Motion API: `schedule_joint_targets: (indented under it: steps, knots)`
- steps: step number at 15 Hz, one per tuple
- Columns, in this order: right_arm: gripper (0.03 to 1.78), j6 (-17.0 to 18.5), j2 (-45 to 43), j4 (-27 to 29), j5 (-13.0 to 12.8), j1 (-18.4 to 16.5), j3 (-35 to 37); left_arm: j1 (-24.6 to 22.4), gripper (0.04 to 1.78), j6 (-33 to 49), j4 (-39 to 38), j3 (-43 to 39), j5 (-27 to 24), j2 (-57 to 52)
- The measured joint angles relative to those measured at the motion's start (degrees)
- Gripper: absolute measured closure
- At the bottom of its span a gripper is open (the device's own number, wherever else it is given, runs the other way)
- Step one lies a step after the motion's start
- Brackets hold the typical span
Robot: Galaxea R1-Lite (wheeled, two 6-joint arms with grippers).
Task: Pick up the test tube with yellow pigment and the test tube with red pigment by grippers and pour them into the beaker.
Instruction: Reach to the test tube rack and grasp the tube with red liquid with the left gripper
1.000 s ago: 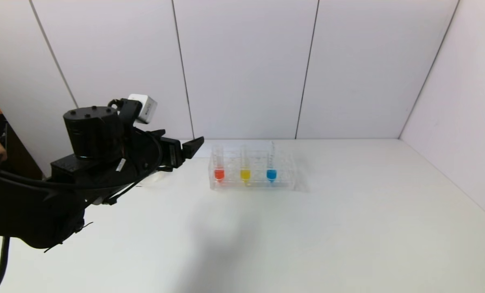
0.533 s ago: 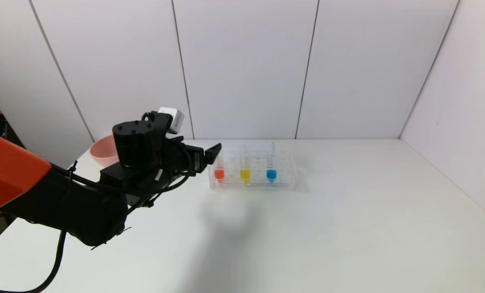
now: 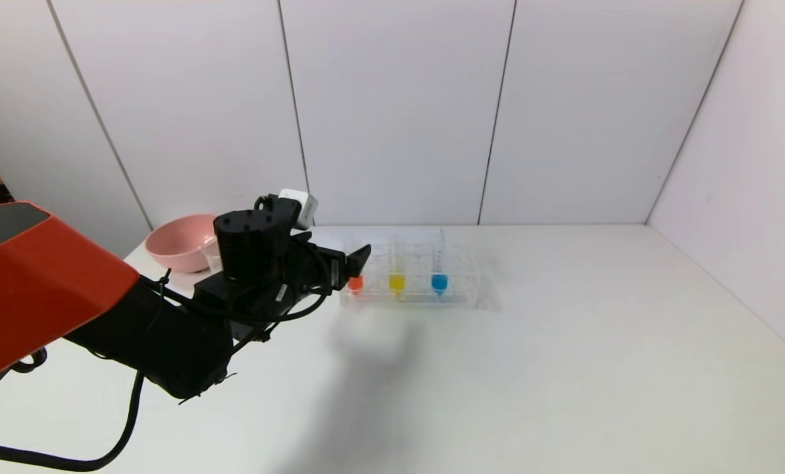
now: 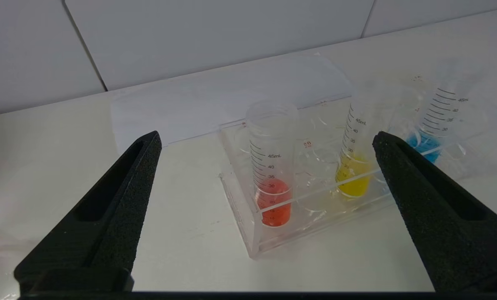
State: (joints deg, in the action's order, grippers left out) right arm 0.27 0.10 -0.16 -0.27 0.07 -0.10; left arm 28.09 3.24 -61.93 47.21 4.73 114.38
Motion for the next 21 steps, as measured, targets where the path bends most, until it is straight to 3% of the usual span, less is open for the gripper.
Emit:
schedule_joint_targets:
  steps: [4, 8, 21]
  knots:
    - [0.11, 0.00, 0.00, 0.00, 0.00, 0.00, 0.00, 0.05, 0.04, -0.02, -1.82, 1.51, 0.34, 3.19]
    - [0.11, 0.02, 0.00, 0.00, 0.02, 0.00, 0.00, -0.06, 0.04, -0.27, -3.25, 4.29, 5.68, 6.89]
    - [0.11, 0.02, 0.00, 0.00, 0.00, -0.02, 0.00, 0.93, 0.04, -0.29, -3.25, 4.90, 5.27, 9.22]
